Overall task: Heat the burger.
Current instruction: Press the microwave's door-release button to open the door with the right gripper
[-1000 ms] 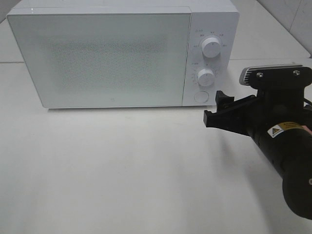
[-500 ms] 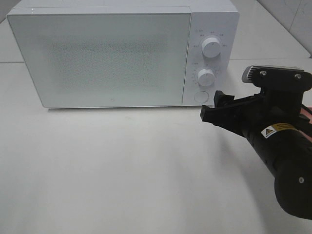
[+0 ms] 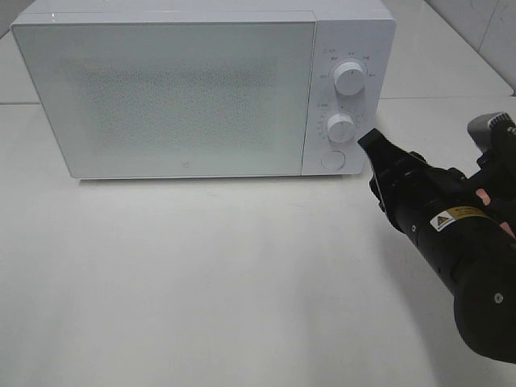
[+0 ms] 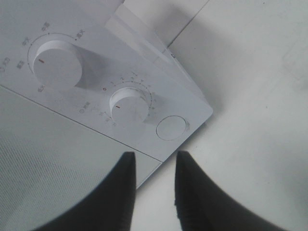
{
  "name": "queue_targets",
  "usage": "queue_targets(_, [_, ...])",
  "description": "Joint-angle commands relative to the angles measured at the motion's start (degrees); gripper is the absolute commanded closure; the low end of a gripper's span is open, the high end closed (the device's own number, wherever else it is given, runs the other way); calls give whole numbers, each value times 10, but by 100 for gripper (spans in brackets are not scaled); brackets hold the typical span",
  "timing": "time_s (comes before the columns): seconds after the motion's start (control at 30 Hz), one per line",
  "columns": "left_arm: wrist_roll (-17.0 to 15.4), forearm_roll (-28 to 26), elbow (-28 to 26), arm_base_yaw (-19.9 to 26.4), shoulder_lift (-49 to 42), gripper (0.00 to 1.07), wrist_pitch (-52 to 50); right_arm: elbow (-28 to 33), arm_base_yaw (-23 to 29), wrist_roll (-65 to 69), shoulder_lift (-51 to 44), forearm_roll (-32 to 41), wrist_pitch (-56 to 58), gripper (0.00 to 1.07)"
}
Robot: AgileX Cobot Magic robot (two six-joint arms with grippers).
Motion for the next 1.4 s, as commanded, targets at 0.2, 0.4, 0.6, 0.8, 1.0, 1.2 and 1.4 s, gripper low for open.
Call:
queue_targets(0.2, [-5, -3, 0, 1, -2, 7, 1, -5, 2, 209, 1, -3, 10, 107])
queue_targets(0.4, [-5, -3, 0, 1, -2, 7, 1, -5, 2, 264, 5, 1, 20, 107])
queue_targets(0.6, [-5, -3, 0, 1, -2, 7, 1, -11, -2, 327, 38, 1, 14, 107])
queue_targets(0.8, [-5, -3, 0, 1, -2, 7, 1, -55, -2, 358, 76, -1, 10, 107])
queue_targets(1.0, [-5, -3, 0, 1, -2, 7, 1, -102, -7, 358, 113, 2, 23, 107])
queue_targets(1.2, [-5, -3, 0, 1, -2, 7, 1, -131, -32, 362, 136, -15, 52, 107])
queue_targets(1.4, [-5, -3, 0, 1, -2, 7, 1, -152, -53, 368, 157, -36, 74, 107])
